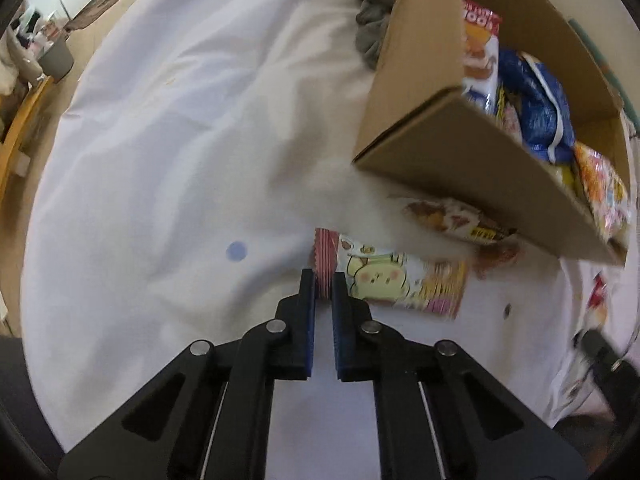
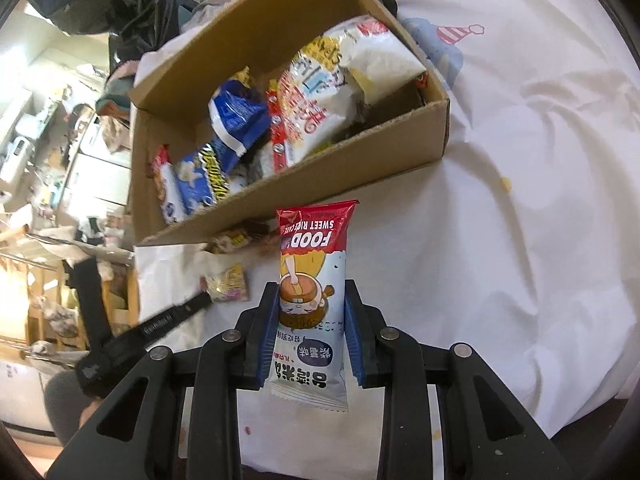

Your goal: Organize snacks

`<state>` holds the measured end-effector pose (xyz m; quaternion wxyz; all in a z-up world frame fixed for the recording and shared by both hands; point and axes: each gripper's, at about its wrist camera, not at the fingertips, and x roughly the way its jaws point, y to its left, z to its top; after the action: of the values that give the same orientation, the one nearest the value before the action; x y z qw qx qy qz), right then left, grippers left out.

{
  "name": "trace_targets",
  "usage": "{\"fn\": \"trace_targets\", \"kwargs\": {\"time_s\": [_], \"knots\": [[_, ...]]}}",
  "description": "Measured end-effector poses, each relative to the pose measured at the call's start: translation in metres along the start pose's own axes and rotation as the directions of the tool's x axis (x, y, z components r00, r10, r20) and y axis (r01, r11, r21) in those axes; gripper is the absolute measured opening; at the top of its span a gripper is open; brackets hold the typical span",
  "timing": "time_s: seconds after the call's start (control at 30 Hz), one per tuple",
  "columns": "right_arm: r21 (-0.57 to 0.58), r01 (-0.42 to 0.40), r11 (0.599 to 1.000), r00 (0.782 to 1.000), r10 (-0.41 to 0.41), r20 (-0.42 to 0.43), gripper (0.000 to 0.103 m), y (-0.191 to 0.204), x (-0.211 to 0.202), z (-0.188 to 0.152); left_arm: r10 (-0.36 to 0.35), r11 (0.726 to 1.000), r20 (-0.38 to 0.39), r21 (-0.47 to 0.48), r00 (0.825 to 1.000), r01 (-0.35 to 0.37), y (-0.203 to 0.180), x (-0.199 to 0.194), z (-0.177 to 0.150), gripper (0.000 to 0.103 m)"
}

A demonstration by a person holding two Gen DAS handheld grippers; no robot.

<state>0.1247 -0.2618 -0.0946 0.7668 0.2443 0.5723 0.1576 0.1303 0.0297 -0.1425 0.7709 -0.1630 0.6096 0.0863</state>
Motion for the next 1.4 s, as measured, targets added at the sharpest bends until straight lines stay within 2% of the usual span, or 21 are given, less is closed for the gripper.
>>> {"fn": "trace_targets", "kwargs": {"time_s": [0.17, 0.23, 0.33, 0.4, 0.43, 0.47, 0.53, 0.57, 0.63, 0.73, 0.77, 0.83, 0.93, 1.0, 1.07, 1.1, 1.17, 1.23, 1.33, 1.37, 1.4], "knots": [[0.005, -0.031, 1.000, 0.999, 0.031, 0.009, 0.032, 0.003, -0.008, 0.001, 0.010, 1.000, -0.041, 0.024, 0.999, -0.009, 0.007, -0.005, -0.015, 0.005], [0.006, -0.037, 0.999, 0.999, 0.037, 0.014, 0.032, 0.005, -0.009, 0.001, -0.014, 0.999, -0.075, 0.043, 0.997, 0.018, 0.004, -0.008, -0.022, 0.006], [0.012, -0.049, 0.999, 0.999, 0.049, 0.017, 0.032, 0.006, -0.010, 0.003, -0.041, 0.990, -0.139, 0.128, 0.989, 0.059, -0.009, -0.014, -0.039, 0.009], [0.021, -0.052, 0.998, 0.998, 0.052, 0.019, 0.032, 0.006, -0.010, 0.004, -0.011, 0.973, -0.188, 0.225, 0.982, 0.053, -0.022, -0.016, -0.050, 0.014], [0.022, -0.050, 0.999, 0.999, 0.049, 0.021, 0.032, 0.005, -0.011, 0.004, 0.002, 0.961, -0.194, 0.270, 0.981, 0.051, -0.028, -0.017, -0.052, 0.023], [0.022, -0.050, 0.999, 0.999, 0.049, 0.022, 0.032, 0.005, -0.011, 0.005, 0.020, 0.945, -0.188, 0.324, 0.982, 0.042, -0.034, -0.020, -0.054, 0.039], [0.021, -0.052, 0.998, 0.998, 0.051, 0.025, 0.032, 0.007, -0.011, 0.006, 0.075, 0.891, -0.122, 0.454, 0.990, -0.011, -0.050, -0.029, -0.054, 0.065], [0.017, -0.049, 0.999, 0.998, 0.049, 0.028, 0.032, 0.008, -0.011, 0.007, 0.095, 0.862, -0.082, 0.506, 0.992, -0.040, -0.057, -0.034, -0.053, 0.072], [0.015, -0.048, 0.999, 0.998, 0.047, 0.029, 0.032, 0.009, -0.011, 0.006, 0.097, 0.792, -0.037, 0.608, 0.995, -0.055, -0.075, -0.041, -0.050, 0.073], [0.016, -0.045, 0.999, 0.999, 0.045, 0.030, 0.032, 0.006, -0.013, 0.004, 0.118, 0.678, -0.034, 0.733, 0.992, -0.055, -0.096, -0.037, -0.052, 0.073], [0.017, -0.043, 0.999, 0.999, 0.042, 0.030, 0.032, 0.006, -0.014, 0.005, 0.143, 0.652, -0.034, 0.755, 0.989, -0.068, -0.101, -0.031, -0.053, 0.073], [0.022, -0.031, 0.999, 0.999, 0.030, 0.037, 0.032, 0.003, -0.015, 0.005, 0.162, 0.629, -0.071, 0.776, 0.984, -0.047, -0.108, -0.018, -0.051, 0.073], [0.028, -0.006, 1.000, 0.999, 0.004, 0.052, 0.032, -0.001, -0.018, 0.006, 0.145, 0.601, -0.174, 0.798, 0.974, 0.053, -0.117, -0.003, -0.057, 0.073], [0.039, -0.004, 0.999, 0.998, 0.001, 0.059, 0.032, -0.005, -0.020, 0.007, 0.156, 0.563, -0.205, 0.822, 0.966, 0.084, -0.121, 0.007, -0.063, 0.073], [0.041, -0.001, 0.999, 0.998, -0.001, 0.060, 0.032, -0.006, -0.020, 0.008, 0.164, 0.556, -0.194, 0.828, 0.967, 0.072, -0.124, 0.015, -0.062, 0.070], [0.041, 0.000, 0.999, 0.998, -0.002, 0.059, 0.032, -0.007, -0.019, 0.008, 0.162, 0.566, -0.191, 0.821, 0.968, 0.067, -0.125, 0.018, -0.062, 0.066], [0.040, 0.000, 0.999, 0.998, -0.002, 0.055, 0.032, -0.006, -0.018, 0.009, 0.133, 0.598, -0.205, 0.797, 0.970, 0.086, -0.126, 0.018, -0.054, 0.041], [0.033, -0.001, 0.999, 0.999, -0.001, 0.051, 0.032, -0.003, -0.016, 0.009, 0.116, 0.608, -0.215, 0.787, 0.970, 0.102, -0.129, 0.017, -0.042, 0.023], [0.015, 0.005, 1.000, 0.999, -0.006, 0.044, 0.032, 0.001, -0.012, 0.008, 0.095, 0.641, -0.219, 0.760, 0.971, 0.109, -0.124, 0.009, -0.032, 0.022], [0.011, 0.006, 1.000, 0.999, -0.006, 0.041, 0.032, 0.002, -0.011, 0.008, 0.093, 0.660, -0.223, 0.744, 0.970, 0.108, -0.121, 0.008, -0.030, 0.022], [0.010, 0.006, 1.000, 0.999, -0.006, 0.038, 0.032, 0.002, -0.011, 0.008, 0.083, 0.691, -0.232, 0.714, 0.969, 0.111, -0.117, 0.006, -0.026, 0.022]]}}
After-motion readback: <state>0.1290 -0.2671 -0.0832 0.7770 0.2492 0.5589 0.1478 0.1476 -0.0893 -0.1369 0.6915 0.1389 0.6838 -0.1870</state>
